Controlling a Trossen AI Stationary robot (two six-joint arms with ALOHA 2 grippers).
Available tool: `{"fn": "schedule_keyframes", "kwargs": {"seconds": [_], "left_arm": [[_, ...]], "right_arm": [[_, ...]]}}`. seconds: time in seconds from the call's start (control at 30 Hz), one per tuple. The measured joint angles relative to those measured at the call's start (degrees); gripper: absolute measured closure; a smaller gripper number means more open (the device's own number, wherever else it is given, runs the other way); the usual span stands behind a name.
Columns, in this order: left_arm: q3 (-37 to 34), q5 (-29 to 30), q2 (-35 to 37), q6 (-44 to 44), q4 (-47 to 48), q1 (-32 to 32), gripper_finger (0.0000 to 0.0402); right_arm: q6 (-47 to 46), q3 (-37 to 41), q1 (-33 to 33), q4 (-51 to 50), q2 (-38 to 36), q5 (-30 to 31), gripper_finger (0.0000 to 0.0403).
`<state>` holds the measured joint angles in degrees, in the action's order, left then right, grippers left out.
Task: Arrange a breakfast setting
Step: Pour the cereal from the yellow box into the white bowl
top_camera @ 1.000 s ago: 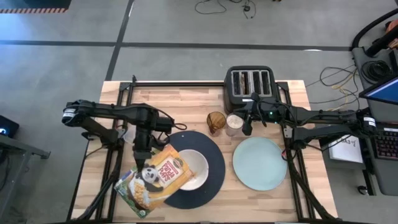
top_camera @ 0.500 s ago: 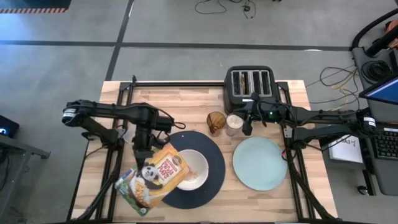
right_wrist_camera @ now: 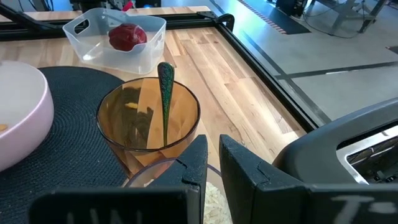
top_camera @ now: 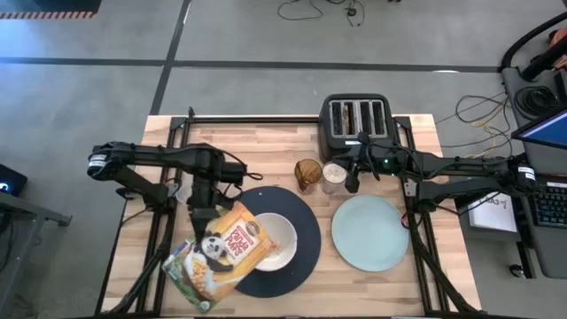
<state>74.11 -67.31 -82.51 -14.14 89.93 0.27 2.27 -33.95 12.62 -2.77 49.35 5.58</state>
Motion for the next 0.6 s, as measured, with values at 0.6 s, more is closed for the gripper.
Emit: {"fn": "schedule_keyframes", "kwargs": {"seconds": [0.6], "left_arm": [[-0.4, 1.1, 0.5, -1.7, 0.1, 1.9, 0.0401]], "right_arm": [[0.3, 0.0, 0.0, 0.0, 0.3, 0.0, 0.0369]]}}
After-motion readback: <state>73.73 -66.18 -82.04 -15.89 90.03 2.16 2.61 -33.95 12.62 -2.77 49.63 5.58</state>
